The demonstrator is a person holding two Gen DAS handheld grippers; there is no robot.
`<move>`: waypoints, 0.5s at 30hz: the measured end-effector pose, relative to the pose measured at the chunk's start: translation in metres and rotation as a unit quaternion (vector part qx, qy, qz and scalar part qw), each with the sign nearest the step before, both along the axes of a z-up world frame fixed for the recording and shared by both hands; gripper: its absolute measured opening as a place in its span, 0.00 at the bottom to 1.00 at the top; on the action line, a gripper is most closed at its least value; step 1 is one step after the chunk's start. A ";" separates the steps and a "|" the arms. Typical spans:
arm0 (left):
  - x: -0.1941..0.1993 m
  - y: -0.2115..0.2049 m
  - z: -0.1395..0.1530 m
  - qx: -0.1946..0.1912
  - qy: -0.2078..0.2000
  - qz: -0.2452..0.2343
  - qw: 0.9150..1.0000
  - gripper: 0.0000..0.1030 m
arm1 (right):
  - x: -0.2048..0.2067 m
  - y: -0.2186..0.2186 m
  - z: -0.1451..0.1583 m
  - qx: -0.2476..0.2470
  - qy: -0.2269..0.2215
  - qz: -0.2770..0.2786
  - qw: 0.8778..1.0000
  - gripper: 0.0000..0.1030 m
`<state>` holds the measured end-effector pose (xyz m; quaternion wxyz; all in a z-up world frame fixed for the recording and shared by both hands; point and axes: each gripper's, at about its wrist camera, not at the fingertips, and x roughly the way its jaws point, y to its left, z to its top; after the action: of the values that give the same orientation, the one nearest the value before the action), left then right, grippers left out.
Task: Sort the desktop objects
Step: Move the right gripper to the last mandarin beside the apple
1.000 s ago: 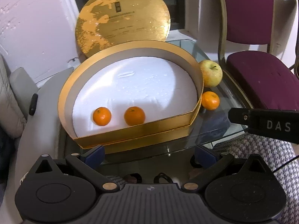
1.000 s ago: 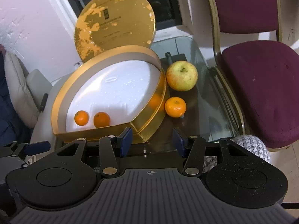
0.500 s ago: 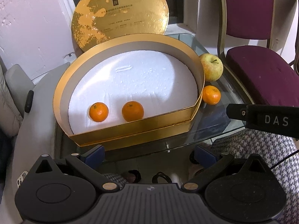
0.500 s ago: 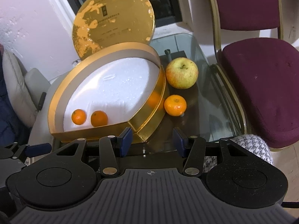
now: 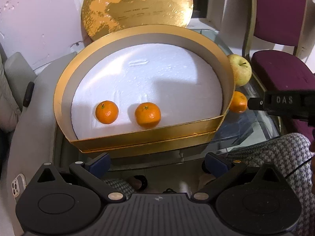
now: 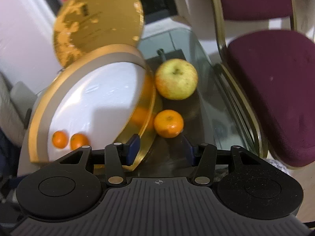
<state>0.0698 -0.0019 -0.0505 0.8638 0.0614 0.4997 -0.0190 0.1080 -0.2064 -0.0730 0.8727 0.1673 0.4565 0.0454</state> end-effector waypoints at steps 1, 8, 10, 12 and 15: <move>0.002 0.000 -0.002 0.000 0.003 0.001 1.000 0.99 | 0.006 -0.003 -0.005 0.009 0.005 -0.004 1.000 0.52; 0.013 0.002 -0.011 0.002 0.019 0.005 1.000 0.99 | 0.040 -0.013 -0.031 0.032 0.035 0.003 0.999 0.52; 0.015 0.002 -0.013 0.002 0.022 0.005 1.000 0.99 | 0.046 -0.016 -0.037 0.038 0.041 -0.002 0.998 0.52; 0.016 0.002 -0.015 0.003 0.025 0.006 1.000 0.99 | 0.050 -0.018 -0.040 0.046 0.043 -0.007 0.998 0.52; 0.018 0.002 -0.017 0.003 0.028 0.006 1.000 0.99 | 0.054 -0.018 -0.044 0.054 0.045 -0.011 0.997 0.52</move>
<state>0.0874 0.0000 -0.0679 0.8494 0.0610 0.5241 -0.0141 0.1621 -0.2248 -0.1169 0.8414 0.2207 0.4904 0.0531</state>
